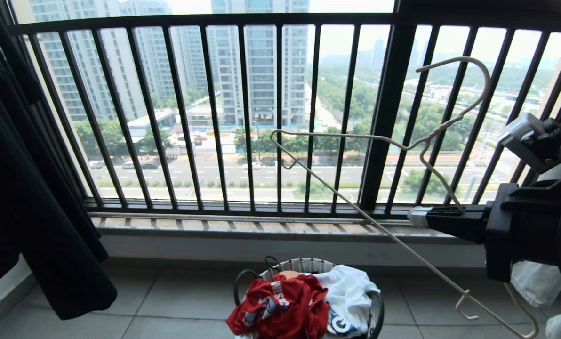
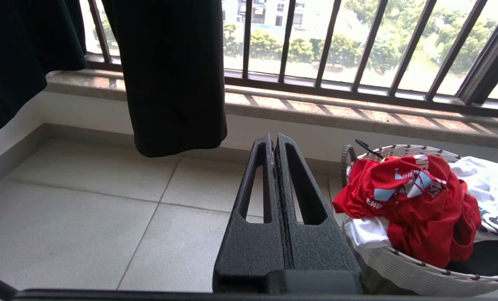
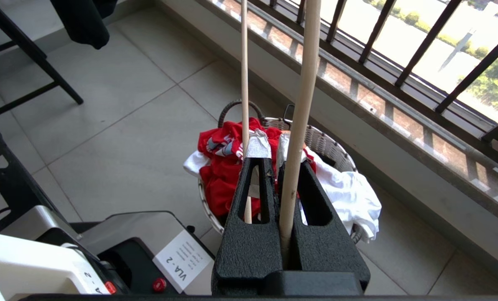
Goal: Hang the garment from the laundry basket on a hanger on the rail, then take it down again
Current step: Pick up clothes from the basket
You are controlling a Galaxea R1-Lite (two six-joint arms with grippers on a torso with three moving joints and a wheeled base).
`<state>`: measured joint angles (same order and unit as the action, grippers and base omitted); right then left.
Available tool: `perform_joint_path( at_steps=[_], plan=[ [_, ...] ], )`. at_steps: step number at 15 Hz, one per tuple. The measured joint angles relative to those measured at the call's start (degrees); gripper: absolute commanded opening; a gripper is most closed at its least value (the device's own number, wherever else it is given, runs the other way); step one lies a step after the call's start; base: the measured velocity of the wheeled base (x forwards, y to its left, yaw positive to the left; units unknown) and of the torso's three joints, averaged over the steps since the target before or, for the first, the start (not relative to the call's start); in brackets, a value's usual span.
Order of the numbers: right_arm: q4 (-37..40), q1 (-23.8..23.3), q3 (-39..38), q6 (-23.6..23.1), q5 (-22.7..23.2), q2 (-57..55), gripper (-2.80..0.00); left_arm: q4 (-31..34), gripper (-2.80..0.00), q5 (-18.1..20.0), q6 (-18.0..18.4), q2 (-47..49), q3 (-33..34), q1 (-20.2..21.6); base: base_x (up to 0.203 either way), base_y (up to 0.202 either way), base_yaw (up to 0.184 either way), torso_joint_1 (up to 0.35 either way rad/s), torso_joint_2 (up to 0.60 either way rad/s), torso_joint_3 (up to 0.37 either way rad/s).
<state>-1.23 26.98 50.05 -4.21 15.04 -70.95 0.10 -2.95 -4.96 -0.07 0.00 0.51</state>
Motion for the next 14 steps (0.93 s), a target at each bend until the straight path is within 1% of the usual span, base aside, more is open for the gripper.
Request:
perform_joint_path(
  at_steps=[4, 9, 13, 14],
  plan=[
    [0.02, -0.05, 0.00, 0.00, -0.16, 0.12, -2.80, 0.00, -2.80, 0.01, 0.01, 0.00, 0.00, 0.00, 0.000, 0.000, 0.000, 0.000, 0.00, 0.000],
    [0.04, -1.39, -0.09, -0.22, -0.14, -0.05, -2.80, 0.00, -2.80, 0.01, -0.03, 0.00, 0.00, 0.00, 0.000, 0.000, 0.000, 0.000, 0.00, 0.000],
    [0.13, -1.54, -1.30, -3.85, -0.12, 0.00, -2.80, -0.02, -2.80, 0.00, -0.11, 0.00, 0.00, 0.00, 0.000, 0.000, 0.000, 0.000, 0.00, 0.000],
    [0.13, -1.54, -1.46, -4.00, -0.16, 0.02, -2.80, 0.00, -2.80, 0.00, -0.10, 0.00, 0.00, 0.00, 0.000, 0.000, 0.000, 0.000, 0.00, 0.000]
  ],
)
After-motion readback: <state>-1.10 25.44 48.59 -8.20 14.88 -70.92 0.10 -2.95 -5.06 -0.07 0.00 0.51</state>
